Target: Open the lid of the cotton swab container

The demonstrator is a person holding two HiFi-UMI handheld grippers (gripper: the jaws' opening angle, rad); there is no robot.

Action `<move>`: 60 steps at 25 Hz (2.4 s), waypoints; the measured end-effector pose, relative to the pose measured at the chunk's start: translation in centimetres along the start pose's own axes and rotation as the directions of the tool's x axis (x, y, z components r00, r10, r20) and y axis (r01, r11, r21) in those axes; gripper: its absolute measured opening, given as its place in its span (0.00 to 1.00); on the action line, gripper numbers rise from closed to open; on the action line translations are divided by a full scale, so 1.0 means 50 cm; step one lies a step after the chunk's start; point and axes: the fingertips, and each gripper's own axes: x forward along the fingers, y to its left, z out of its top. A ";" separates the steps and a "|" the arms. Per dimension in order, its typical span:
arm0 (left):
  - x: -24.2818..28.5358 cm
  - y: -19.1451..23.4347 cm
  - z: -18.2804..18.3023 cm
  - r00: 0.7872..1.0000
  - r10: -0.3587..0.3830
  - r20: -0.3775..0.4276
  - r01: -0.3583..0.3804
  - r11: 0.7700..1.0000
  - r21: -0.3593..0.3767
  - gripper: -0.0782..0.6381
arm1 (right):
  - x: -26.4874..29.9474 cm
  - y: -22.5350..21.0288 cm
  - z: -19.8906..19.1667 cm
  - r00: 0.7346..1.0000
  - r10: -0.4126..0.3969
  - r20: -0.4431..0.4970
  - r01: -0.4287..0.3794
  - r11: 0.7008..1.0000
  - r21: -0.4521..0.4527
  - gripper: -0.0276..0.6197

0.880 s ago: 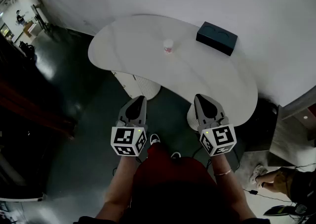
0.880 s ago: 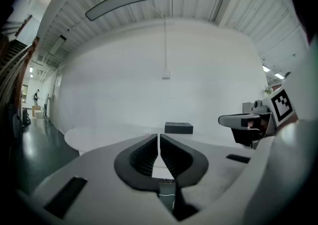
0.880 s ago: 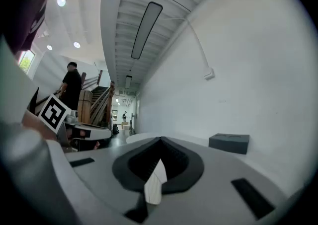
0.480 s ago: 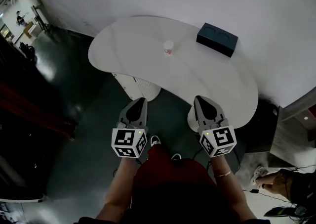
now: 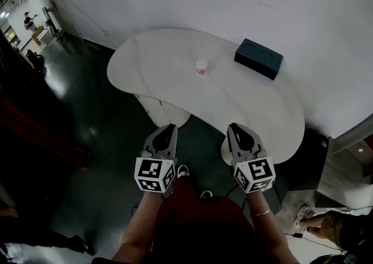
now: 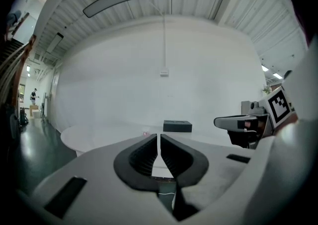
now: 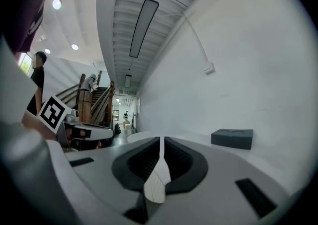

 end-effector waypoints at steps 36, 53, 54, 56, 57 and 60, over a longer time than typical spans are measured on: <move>0.352 0.170 -0.045 0.976 -0.177 -0.124 0.172 0.984 -0.053 0.22 | 0.333 -0.124 -0.084 0.980 -0.066 -0.188 0.078 0.995 0.056 0.32; 0.513 0.196 -0.072 0.900 -0.372 -0.229 0.377 0.926 -0.022 0.44 | 0.453 -0.159 -0.103 0.947 -0.152 -0.282 0.157 0.988 -0.007 0.39; 0.523 0.196 -0.074 0.892 -0.384 -0.237 0.391 0.920 -0.022 0.44 | 0.459 -0.161 -0.104 0.945 -0.159 -0.287 0.162 0.987 -0.012 0.39; 0.542 0.194 -0.079 0.875 -0.411 -0.256 0.421 0.907 -0.015 0.46 | 0.471 -0.164 -0.101 0.942 -0.170 -0.288 0.174 0.985 -0.014 0.39; 0.551 0.192 -0.083 0.866 -0.423 -0.266 0.437 0.899 -0.007 0.46 | 0.477 -0.166 -0.101 0.941 -0.176 -0.291 0.180 0.984 -0.013 0.39; 0.578 0.189 -0.094 0.844 -0.449 -0.293 0.478 0.878 0.031 0.48 | 0.490 -0.175 -0.104 0.933 -0.193 -0.303 0.198 0.980 -0.017 0.40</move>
